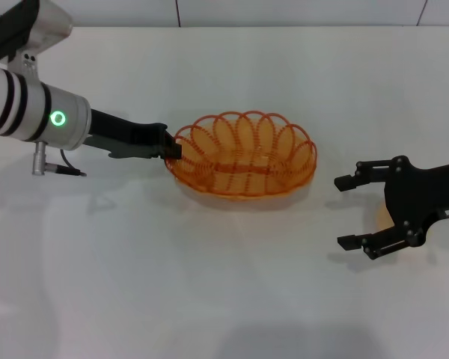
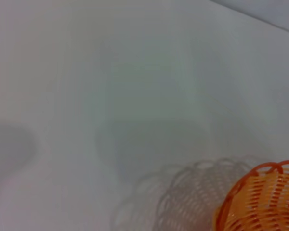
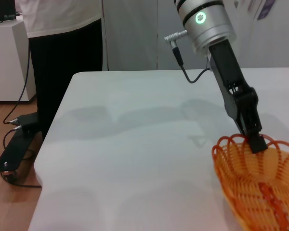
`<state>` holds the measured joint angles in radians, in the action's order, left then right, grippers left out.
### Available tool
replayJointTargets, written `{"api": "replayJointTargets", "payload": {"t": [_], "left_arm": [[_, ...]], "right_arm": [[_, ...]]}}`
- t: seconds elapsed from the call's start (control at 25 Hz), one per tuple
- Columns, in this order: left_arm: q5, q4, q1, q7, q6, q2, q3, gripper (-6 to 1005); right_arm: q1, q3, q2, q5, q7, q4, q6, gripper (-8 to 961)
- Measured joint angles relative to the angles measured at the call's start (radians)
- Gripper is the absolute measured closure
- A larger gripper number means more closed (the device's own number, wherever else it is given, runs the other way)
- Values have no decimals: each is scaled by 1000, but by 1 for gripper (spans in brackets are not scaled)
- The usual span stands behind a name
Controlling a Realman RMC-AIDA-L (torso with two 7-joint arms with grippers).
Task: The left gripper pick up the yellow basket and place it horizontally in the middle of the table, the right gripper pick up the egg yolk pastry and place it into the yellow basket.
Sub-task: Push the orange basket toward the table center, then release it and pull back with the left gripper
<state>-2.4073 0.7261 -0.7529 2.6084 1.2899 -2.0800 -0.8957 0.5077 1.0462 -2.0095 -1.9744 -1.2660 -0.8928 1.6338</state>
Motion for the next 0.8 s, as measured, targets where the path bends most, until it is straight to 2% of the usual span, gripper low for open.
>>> {"api": "replayJointTargets", "payload": {"t": [0.64, 0.8], "left_arm": [[61, -10, 0, -6, -9, -2, -46, 856], [63, -7, 1, -8, -5, -1, -46, 709]], "right_arm": [[0, 2, -4, 2, 0, 0, 0, 83], [0, 2, -4, 2, -2, 0, 0, 83]]}}
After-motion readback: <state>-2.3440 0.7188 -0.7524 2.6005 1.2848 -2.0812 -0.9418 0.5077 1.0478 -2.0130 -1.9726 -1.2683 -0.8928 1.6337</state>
